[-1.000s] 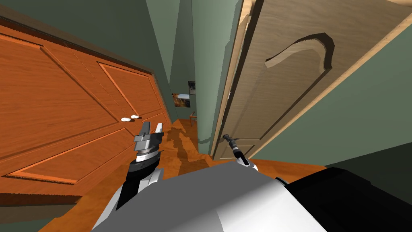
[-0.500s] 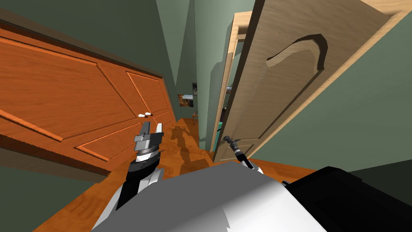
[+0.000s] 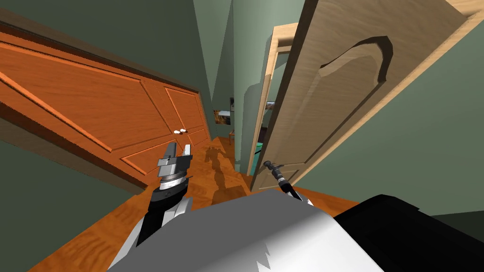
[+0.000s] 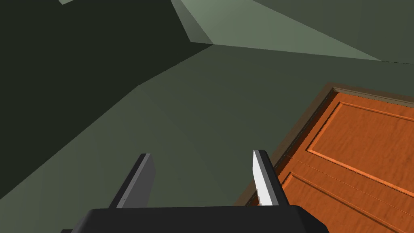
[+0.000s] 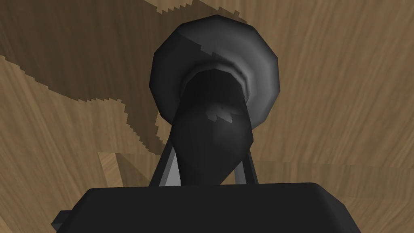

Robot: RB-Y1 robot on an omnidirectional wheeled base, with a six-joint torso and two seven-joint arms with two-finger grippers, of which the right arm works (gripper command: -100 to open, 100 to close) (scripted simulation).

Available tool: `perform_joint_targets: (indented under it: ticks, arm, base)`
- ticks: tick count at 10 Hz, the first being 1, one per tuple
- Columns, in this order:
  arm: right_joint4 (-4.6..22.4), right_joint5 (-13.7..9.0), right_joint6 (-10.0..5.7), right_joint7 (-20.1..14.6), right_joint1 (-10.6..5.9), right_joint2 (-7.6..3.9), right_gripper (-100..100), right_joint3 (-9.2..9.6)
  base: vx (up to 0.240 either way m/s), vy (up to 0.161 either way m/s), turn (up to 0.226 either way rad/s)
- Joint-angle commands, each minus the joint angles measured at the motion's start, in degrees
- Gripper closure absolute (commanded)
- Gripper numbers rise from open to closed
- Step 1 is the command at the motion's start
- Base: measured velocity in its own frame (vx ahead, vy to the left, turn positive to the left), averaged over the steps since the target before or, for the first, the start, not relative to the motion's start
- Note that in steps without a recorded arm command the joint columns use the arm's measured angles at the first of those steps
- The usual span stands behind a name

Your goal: Pull the door open

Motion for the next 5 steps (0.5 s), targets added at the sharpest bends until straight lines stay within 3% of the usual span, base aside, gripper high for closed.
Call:
perform_joint_targets:
  ticks: [1, 5]
  arm:
    - [0.18, -0.11, -1.89, -0.7, 1.04, -0.96, 100, 1.0]
    - [-0.18, -0.59, -5.8, -2.3, 3.78, -3.4, 100, 3.17]
  base:
    - [-0.251, -0.067, 0.179]
    - [-0.226, -0.071, 0.163]
